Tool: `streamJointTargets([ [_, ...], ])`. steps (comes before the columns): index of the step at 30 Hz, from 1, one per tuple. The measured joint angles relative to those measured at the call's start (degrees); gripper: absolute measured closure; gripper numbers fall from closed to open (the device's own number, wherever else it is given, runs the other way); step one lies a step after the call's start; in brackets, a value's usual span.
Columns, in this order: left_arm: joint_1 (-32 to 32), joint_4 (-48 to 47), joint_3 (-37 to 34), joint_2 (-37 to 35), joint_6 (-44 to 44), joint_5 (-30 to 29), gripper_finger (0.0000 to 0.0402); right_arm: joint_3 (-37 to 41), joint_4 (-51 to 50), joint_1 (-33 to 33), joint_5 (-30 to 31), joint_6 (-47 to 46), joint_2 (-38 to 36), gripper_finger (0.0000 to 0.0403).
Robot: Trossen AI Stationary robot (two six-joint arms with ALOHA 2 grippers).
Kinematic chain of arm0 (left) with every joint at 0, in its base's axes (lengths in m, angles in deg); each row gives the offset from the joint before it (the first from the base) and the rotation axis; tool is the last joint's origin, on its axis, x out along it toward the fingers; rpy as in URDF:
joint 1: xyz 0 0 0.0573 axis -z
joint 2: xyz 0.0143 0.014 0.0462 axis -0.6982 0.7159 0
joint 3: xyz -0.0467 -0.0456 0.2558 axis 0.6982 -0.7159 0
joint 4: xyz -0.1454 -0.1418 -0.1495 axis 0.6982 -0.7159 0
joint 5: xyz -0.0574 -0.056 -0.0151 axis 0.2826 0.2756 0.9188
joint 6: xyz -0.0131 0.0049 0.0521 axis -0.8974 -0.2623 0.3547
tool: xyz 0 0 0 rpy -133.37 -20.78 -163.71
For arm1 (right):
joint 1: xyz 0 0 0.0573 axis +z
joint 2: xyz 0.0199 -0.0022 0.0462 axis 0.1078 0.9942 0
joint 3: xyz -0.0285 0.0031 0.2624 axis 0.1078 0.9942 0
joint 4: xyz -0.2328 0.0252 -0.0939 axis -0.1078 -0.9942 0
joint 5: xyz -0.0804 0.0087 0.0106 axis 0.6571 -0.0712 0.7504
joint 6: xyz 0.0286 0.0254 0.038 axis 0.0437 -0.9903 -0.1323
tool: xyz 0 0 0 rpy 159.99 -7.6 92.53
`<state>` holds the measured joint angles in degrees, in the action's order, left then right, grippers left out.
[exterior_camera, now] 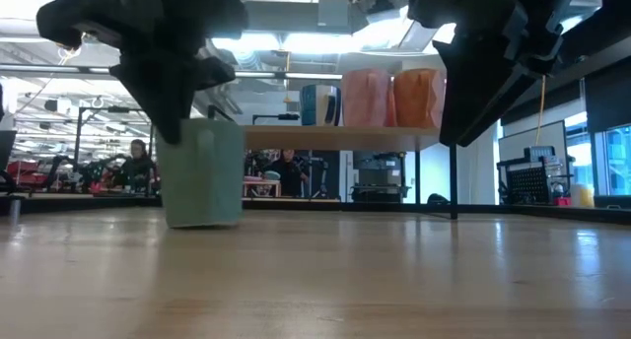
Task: Place coffee mugs
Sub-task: Put the green mug on the shelf
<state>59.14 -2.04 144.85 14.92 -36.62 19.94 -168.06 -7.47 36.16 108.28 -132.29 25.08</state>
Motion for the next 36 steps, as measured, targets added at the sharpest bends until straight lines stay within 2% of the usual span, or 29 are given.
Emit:
streamJointTargets([
  [11, -0.3, 7.7, 0.5, 0.4, 3.7, 1.3, 0.0379, 0.0, 0.6, 0.0, 0.0, 0.0, 0.0, 0.0251],
  [21, -0.4, 11.9, 0.6, 0.4, 3.9, 0.7, 0.0306, 0.0, 5.3, 0.0, 0.1, 0.4, 0.0, 0.0251],
  [25, -0.2, 6.9, 3.9, 0.4, 3.8, 2.0, 0.0289, 0.0, 9.9, 0.0, 0.6, 2.9, 0.0, 0.0251],
  [30, 0.6, -6.7, 13.1, 0.0, 4.3, 2.2, 0.0289, 0.0, 19.6, 0.0, 0.7, 4.7, 0.0, 0.025],
  [33, 1.2, -11.0, 15.5, -3.6, 5.0, 2.2, 0.0289, 0.0, 27.4, 0.0, 0.7, 7.7, 0.0, 0.0238],
  [36, 2.1, -11.7, 13.4, -10.3, 4.5, 2.1, 0.0289, 0.0, 33.7, 0.0, 1.5, 10.8, 0.0, 0.0213],
])
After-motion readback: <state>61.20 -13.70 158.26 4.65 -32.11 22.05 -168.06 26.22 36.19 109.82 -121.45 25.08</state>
